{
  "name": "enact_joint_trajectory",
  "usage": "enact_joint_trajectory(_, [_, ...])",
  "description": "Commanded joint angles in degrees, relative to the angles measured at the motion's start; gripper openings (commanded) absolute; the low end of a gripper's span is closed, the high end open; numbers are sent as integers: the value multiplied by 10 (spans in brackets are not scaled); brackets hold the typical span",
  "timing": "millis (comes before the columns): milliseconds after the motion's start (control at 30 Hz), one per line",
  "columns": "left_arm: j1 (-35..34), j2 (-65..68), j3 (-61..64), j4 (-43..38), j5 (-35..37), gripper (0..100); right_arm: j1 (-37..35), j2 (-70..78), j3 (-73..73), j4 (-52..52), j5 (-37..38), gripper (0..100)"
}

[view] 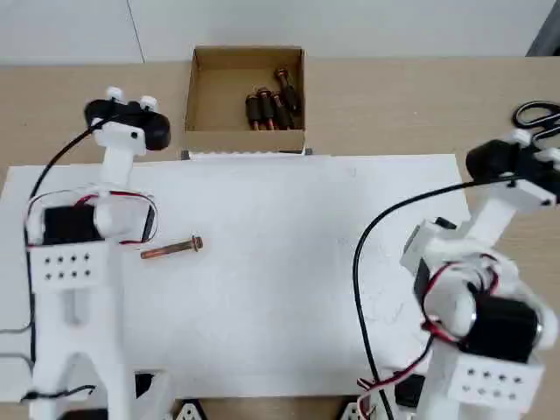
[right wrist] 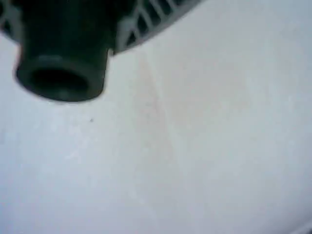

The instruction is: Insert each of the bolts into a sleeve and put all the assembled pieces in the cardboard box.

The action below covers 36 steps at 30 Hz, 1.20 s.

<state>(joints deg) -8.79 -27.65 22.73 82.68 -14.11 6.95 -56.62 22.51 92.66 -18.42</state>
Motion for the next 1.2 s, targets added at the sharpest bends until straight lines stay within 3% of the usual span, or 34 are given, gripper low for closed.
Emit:
enact_joint_trajectory(0, [25, 50, -25, 6, -47, 8, 7, -47, 21, -5, 7, 3])
enact_joint_trajectory(233, [88, 133, -26, 15, -185, 11, 7, -119, 100, -13, 7, 3])
enact_joint_trajectory(433, [91, 185, -26, 11, -263, 96, 7, -184, 160, -66, 8, 3])
enact_joint_trajectory(600, [88, 222, -26, 11, -330, 100, 8, -204, 169, -76, 8, 3])
enact_joint_trajectory(1167, [88, 399, -131, -22, -345, 101, 48, -209, 169, -69, 69, 3])
